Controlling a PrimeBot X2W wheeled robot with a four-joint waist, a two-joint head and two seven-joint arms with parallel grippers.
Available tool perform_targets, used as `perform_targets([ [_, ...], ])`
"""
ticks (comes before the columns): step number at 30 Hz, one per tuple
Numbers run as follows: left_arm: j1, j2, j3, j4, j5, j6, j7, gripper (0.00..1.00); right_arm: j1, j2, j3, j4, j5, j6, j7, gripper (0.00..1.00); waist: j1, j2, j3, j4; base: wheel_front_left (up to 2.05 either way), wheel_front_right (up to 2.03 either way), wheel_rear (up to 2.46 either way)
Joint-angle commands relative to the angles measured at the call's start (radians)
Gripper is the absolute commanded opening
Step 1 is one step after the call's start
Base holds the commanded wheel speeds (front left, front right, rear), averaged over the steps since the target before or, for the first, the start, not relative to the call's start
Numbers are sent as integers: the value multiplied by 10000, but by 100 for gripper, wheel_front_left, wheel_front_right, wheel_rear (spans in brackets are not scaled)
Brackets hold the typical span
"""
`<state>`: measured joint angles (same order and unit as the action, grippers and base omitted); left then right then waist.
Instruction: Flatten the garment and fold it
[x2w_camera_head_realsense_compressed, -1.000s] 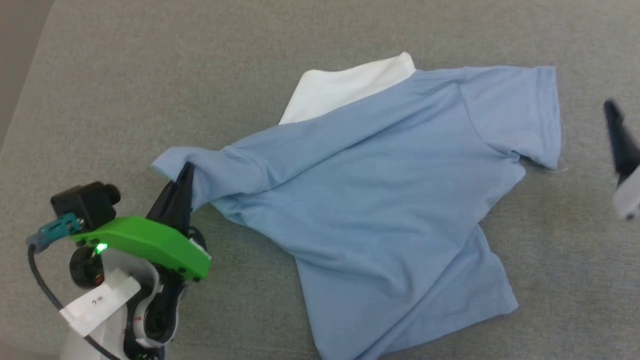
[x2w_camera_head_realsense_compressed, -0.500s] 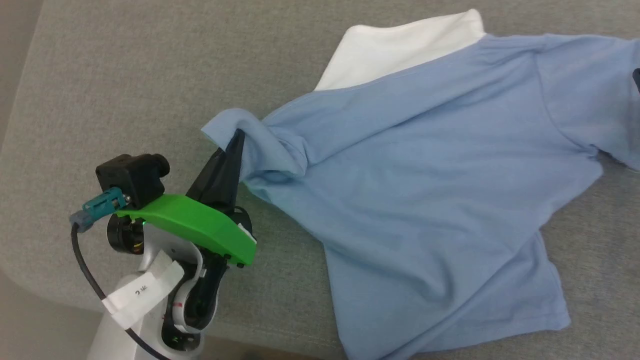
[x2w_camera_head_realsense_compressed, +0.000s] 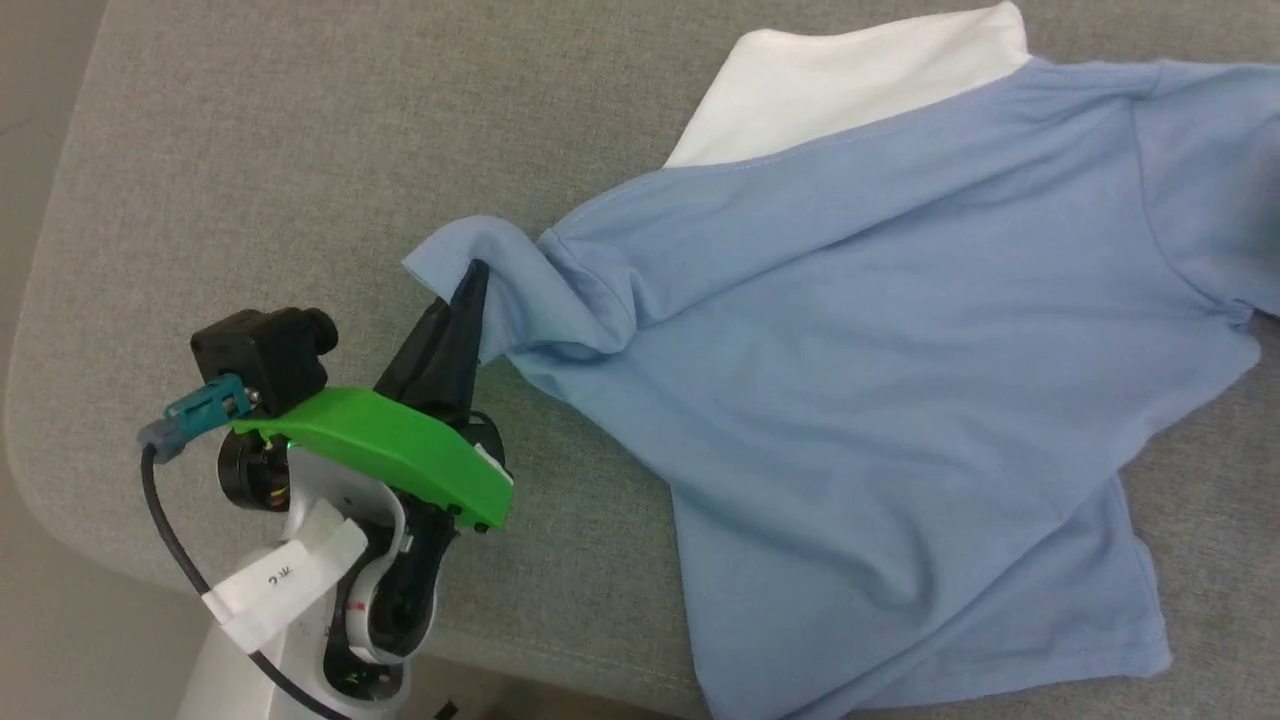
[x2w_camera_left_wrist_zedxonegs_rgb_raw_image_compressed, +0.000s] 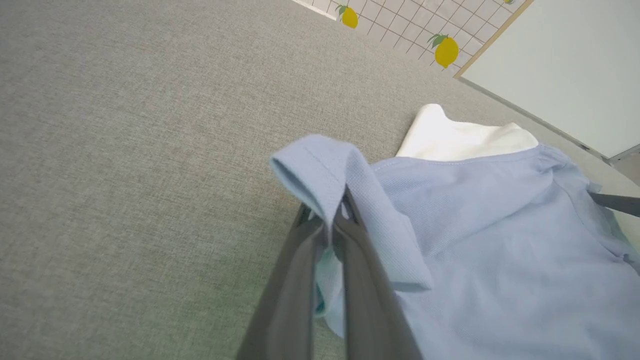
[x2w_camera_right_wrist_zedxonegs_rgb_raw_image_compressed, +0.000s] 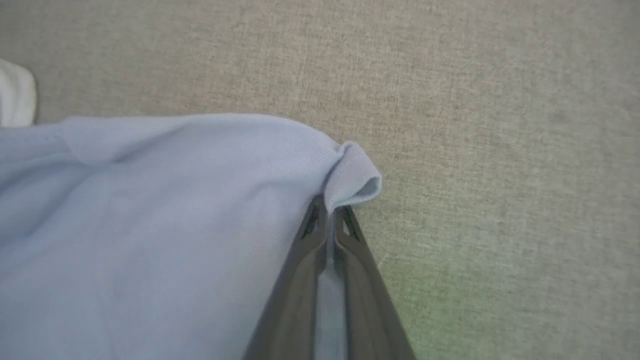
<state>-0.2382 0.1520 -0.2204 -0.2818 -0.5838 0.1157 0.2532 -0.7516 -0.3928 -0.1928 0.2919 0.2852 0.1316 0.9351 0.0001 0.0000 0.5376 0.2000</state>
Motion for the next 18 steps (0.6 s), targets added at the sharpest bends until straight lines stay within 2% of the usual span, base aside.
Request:
perform_targets([
  [1,-71,-83,67,39,-68,35,-68,0,420,232,133,82,144,-9,-95,0,-1,0,-309,-205,0,0,0],
  [10,-214,-122,235,667,-138,-170,-701,0,1223,837,-112,-601,1185,-9,-2259,0,-1,0,-1436,-796,0,0,0],
  [14,-1089,248,233,1008,49,-274,-298,0,1101,994,18,-729,1350,-9,-2958,0,-1,0,-2179,-1126,0,0,0],
  [18,-2587,726,146,1661,302,-367,549,0,416,1118,413,-439,1077,-9,-3542,0,-1,0,-2984,-1460,0,0,0],
])
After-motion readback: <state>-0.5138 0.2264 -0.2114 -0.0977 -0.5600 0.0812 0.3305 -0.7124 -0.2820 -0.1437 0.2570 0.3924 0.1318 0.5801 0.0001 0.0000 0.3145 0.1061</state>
